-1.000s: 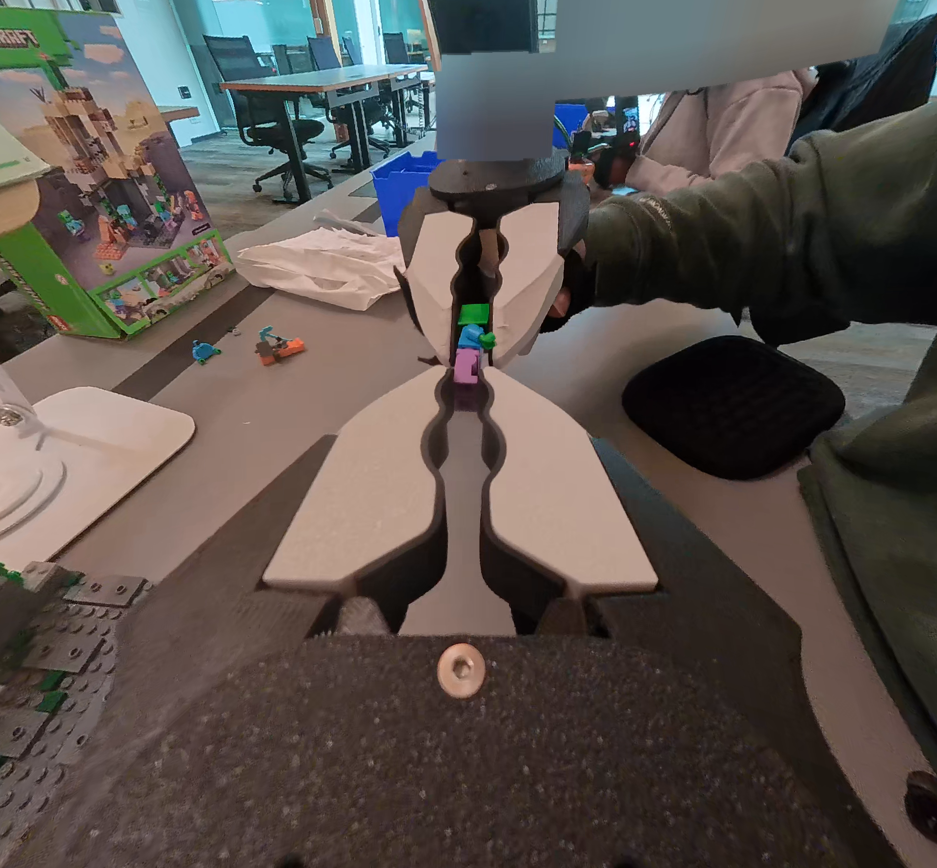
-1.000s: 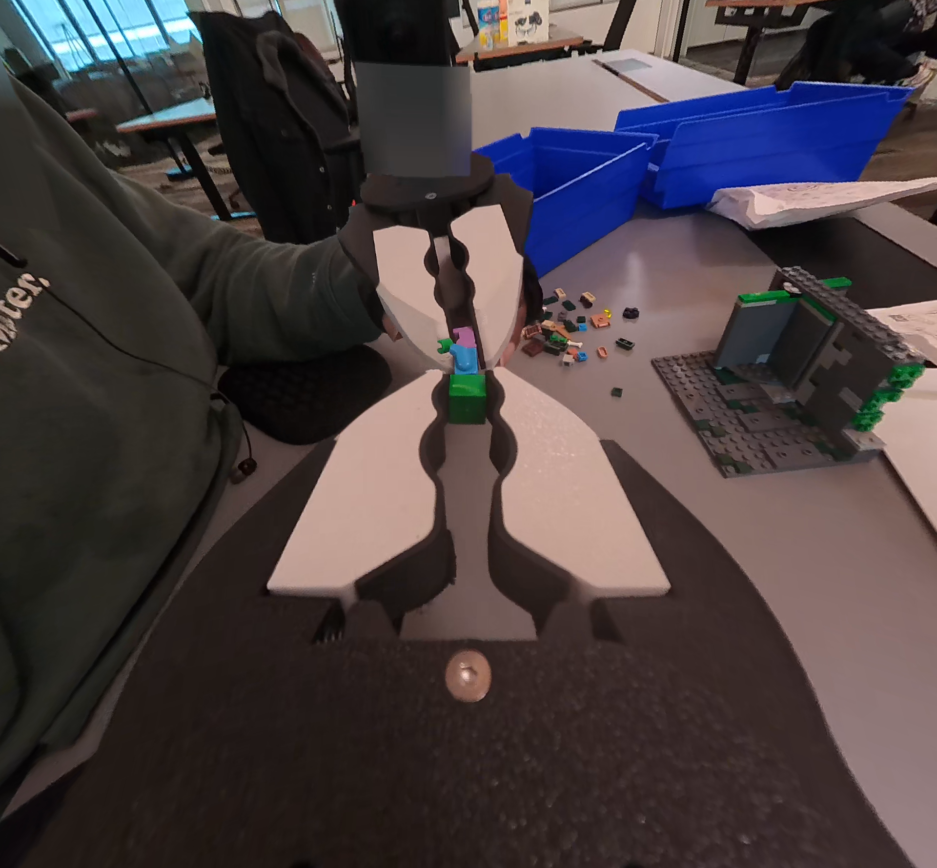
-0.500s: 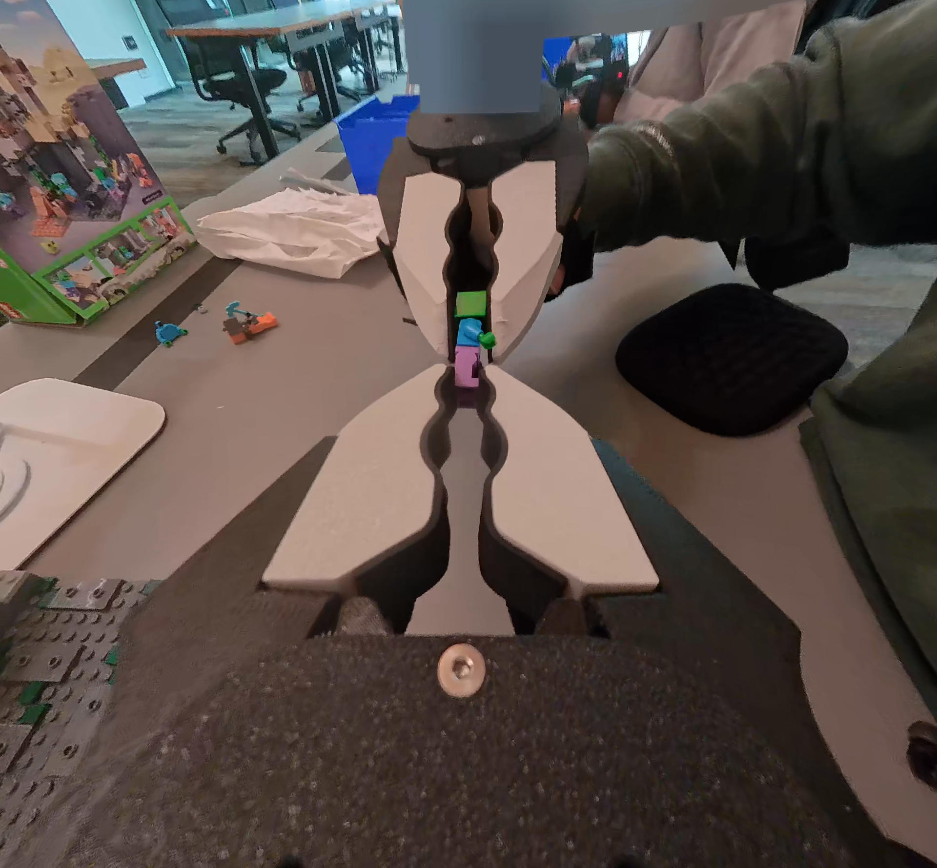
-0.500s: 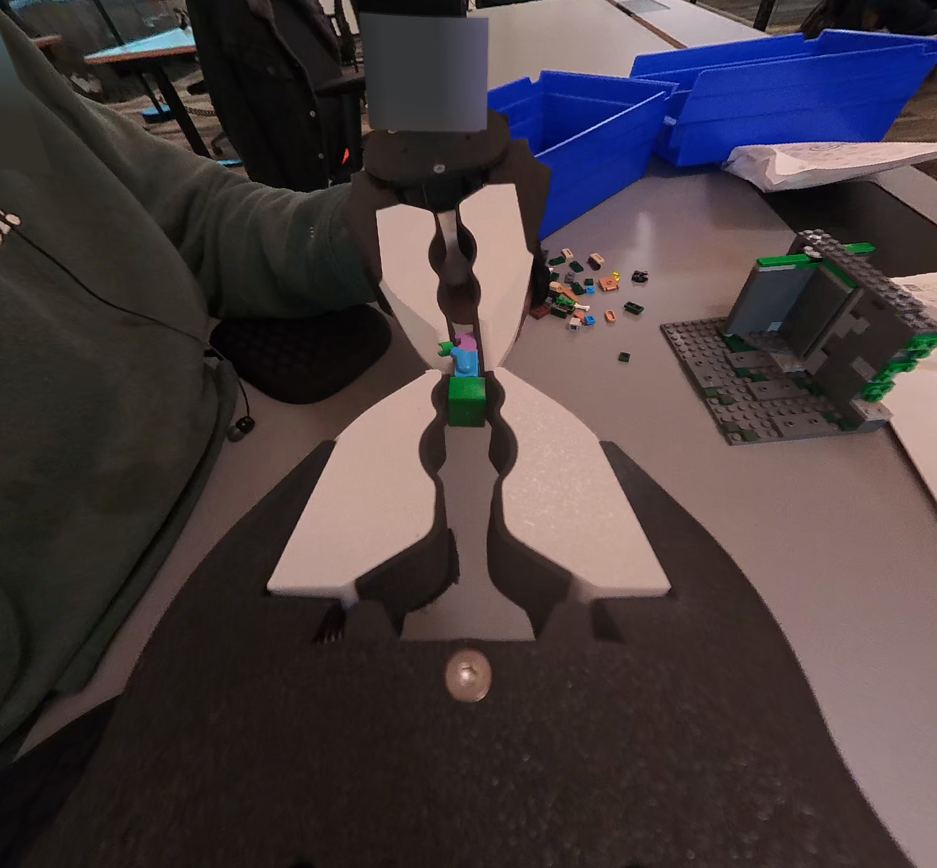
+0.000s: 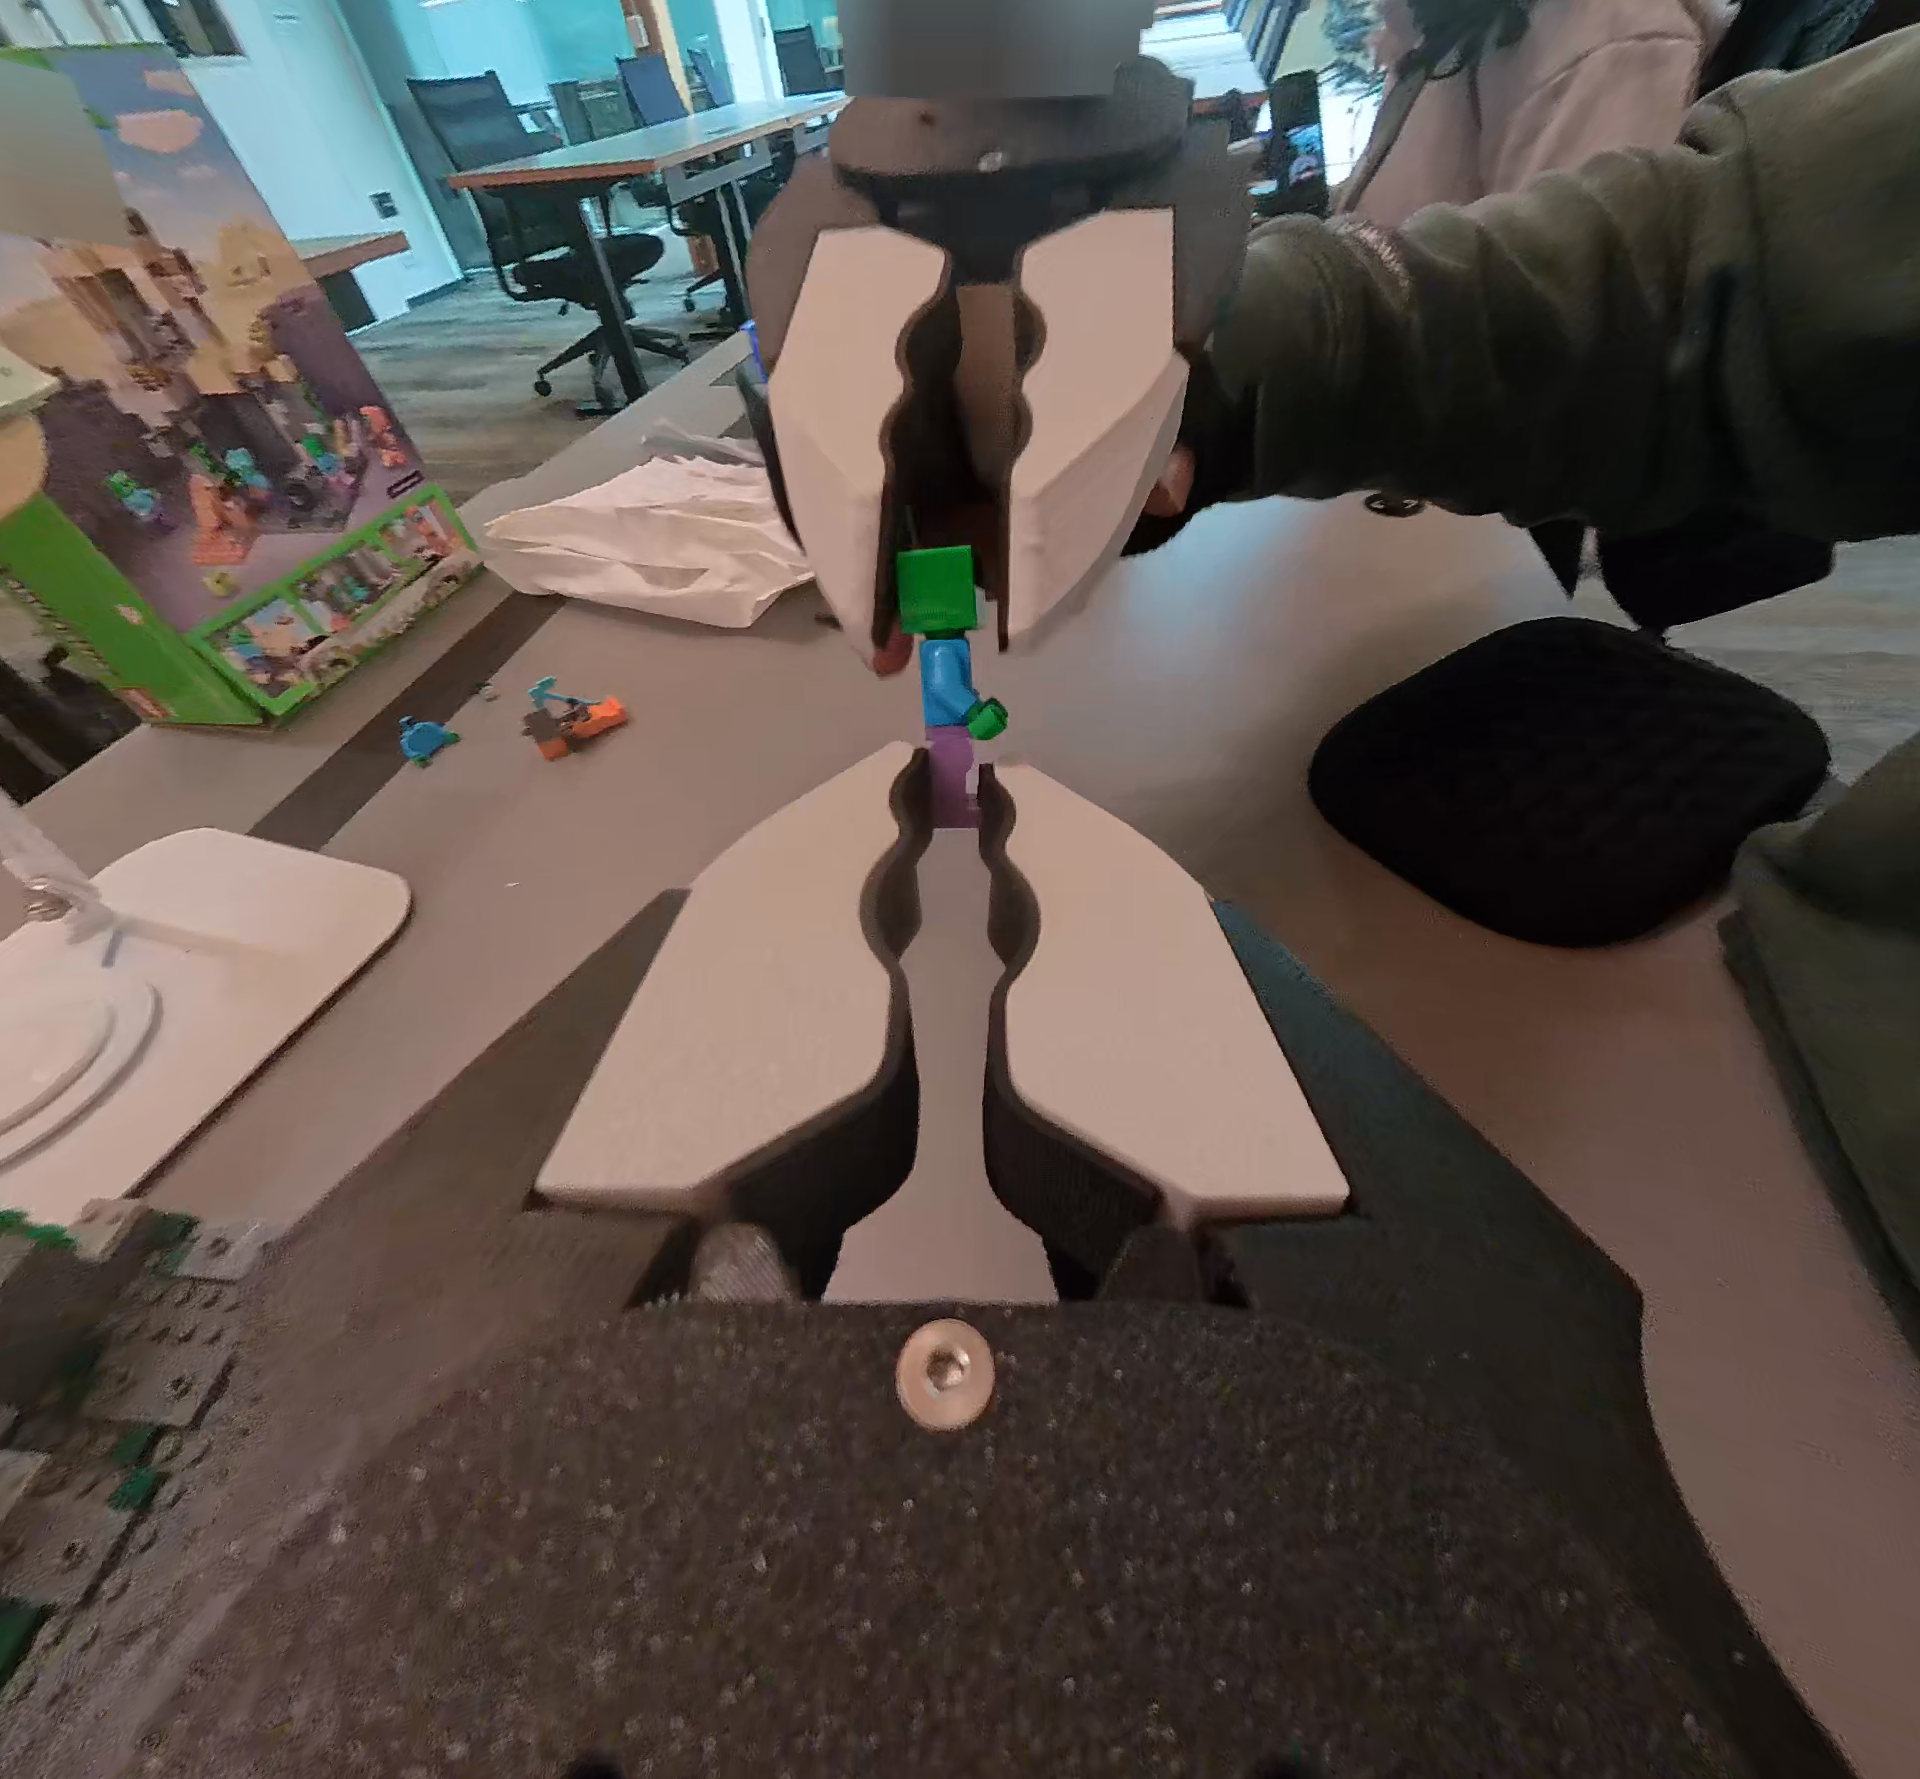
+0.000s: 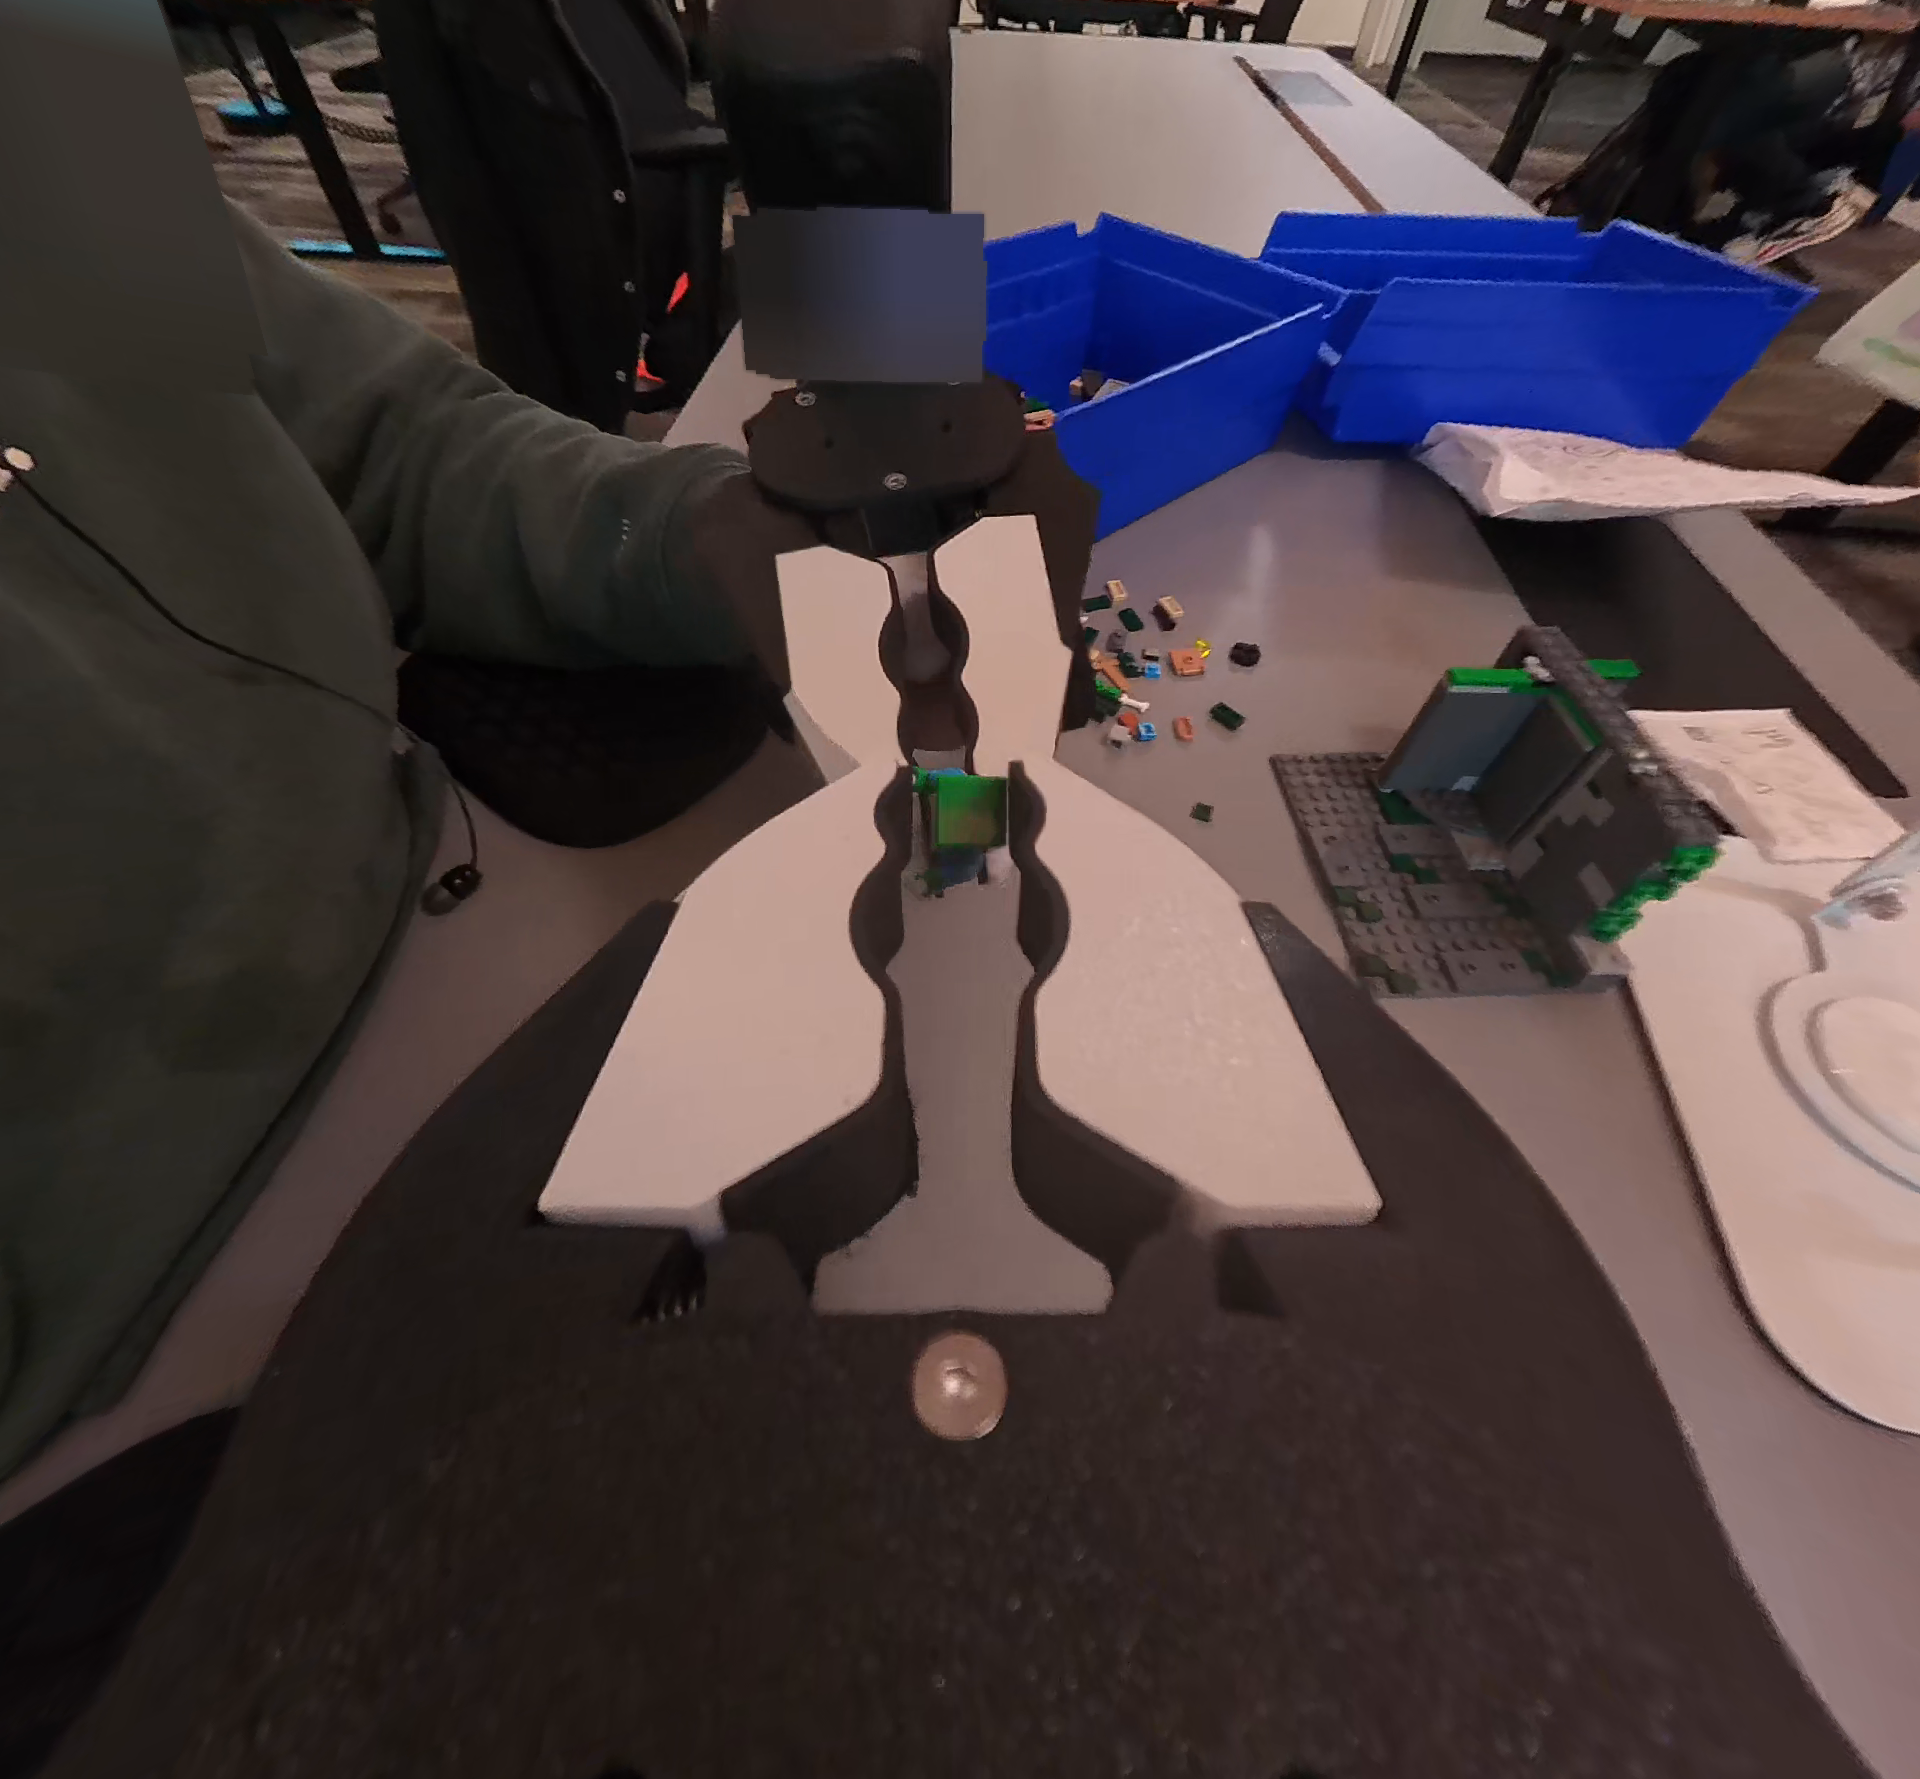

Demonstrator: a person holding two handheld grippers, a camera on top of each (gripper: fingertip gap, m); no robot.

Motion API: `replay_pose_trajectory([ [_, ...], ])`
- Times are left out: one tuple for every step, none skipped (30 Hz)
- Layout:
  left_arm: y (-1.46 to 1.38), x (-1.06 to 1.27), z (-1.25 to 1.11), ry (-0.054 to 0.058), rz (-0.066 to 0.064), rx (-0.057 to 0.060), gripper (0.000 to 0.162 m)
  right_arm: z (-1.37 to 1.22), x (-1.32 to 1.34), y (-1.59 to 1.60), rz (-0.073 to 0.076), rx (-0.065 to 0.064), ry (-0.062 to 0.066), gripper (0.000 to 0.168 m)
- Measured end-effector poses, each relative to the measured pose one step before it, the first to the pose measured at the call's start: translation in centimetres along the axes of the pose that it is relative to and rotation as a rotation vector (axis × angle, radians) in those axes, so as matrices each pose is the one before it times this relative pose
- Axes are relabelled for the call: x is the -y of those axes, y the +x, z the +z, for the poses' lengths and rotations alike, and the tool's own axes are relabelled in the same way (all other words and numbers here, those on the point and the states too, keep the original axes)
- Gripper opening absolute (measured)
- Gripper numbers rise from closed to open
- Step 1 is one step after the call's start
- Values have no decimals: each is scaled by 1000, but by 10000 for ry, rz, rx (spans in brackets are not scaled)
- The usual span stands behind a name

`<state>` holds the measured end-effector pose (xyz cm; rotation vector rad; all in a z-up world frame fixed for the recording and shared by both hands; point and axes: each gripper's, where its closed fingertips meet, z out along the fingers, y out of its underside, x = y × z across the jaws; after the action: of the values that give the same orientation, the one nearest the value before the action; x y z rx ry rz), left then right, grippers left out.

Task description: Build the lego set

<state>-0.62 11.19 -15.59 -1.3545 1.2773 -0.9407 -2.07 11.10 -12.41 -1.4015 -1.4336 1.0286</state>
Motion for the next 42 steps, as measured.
replay_pose_trajectory([
  [-178,-58,-126,-80,52,90,8,-256,76,221,-177,-112,-133,17],
  [-161,-40,-98,-86,93,119,8,-180,-109,270,-240,-167,-259,19],
  [-66,-46,-36,-89,149,102,8,-71,-179,172,-258,-130,-272,20],
  [4,-89,19,-118,167,73,8,57,-236,-79,-191,36,-296,20],
  [20,-54,43,-72,119,57,8,150,-229,-233,-125,130,-271,20],
  [42,-88,69,-89,101,33,8,214,-191,-218,-109,119,-238,20],
  [70,-113,63,-98,127,15,8,226,-204,-181,-113,86,-237,20],
  [63,25,35,-28,108,38,8,231,-293,-101,-123,52,-284,20],
  [103,66,0,-17,124,12,8,170,-234,-69,-120,33,-221,17],
  [118,10,25,-76,127,-2,8,122,-69,-115,-88,58,-74,14],
  [-9,-46,1,-93,89,72,8,63,14,-98,-42,37,-3,13],
  [-33,3,-42,-32,1,47,8,12,40,-67,-83,-13,32,13],
  [11,52,-47,4,-114,-26,8,5,59,-49,-137,-58,38,13],
  [-5,53,-24,15,-71,8,8,7,100,-26,-179,-119,42,13],
  [-69,24,-1,1,-56,57,8,29,9,2,-229,-160,-38,13],
  [-7,-87,26,-81,-36,6,8,59,-29,-5,-219,-165,-63,13],
  [-57,-45,20,-34,-62,30,8,45,-13,32,-202,-178,-24,13],
  [-41,15,21,25,-85,8,7,0,12,0,-126,-120,24,13],
  [60,-6,31,6,-22,-36,8,-2,-21,-40,-38,-50,32,13],
  [19,-17,26,-16,38,19,7,-21,-60,-46,-57,-38,12,13],
  [53,-20,52,-20,-9,-8,7,-15,-54,-54,-75,-43,1,13],
  [38,29,35,43,-94,-46,7,-39,1,-3,-81,-77,22,13],
  [-4,69,4,75,-170,-54,7,-21,15,20,-85,-93,24,13],
  [6,-12,30,5,-125,-57,7,11,-50,-3,-78,-70,-25,13],
  [-20,-59,39,-13,-22,15,7,9,-64,6,-65,-66,-15,13],
  [-23,-13,48,11,-68,17,7,-12,-25,40,-18,-65,20,13],
  [-37,28,29,28,-130,-9,7,-17,-21,64,-14,-86,27,13],
  [-64,14,22,23,-189,-11,7,2,-18,78,-67,-123,8,13],
  [-90,19,20,52,-172,4,7,15,-7,109,-74,-139,-2,13],
  [-98,20,15,36,-221,-2,7,-3,-4,104,-73,-126,3,13],
  [-29,20,10,44,-133,-19,7,-6,-27,41,13,-38,1,13],
  [-49,-34,40,-7,-79,18,7,6,-82,64,-10,-45,-27,13],
  [-80,-53,60,-19,-100,35,7,18,-94,67,-32,-63,-39,13],
  [-37,-44,33,-4,-146,-12,7,-1,-51,41,45,-14,3,13],
  [4,21,16,55,-106,-37,7,-15,-7,31,83,10,19,13],
  [-12,-12,34,21,-98,-37,7,5,-52,6,26,-1,-33,13],
  [-3,-76,42,-4,1,-17,7,17,-70,-28,37,36,-63,13],
  [19,-91,36,-35,71,-6,8,10,-85,-44,119,98,-51,13],
  [27,-59,48,-19,76,10,8,-20,-75,14,168,112,-37,13],
  [-31,-27,53,10,36,26,8,-6,-69,51,158,77,-25,13],
  [-68,-30,41,40,-43,-3,8,49,-102,86,183,72,-40,13],
  [-109,-147,46,10,-68,-17,8,116,-206,80,270,127,-101,13],
])
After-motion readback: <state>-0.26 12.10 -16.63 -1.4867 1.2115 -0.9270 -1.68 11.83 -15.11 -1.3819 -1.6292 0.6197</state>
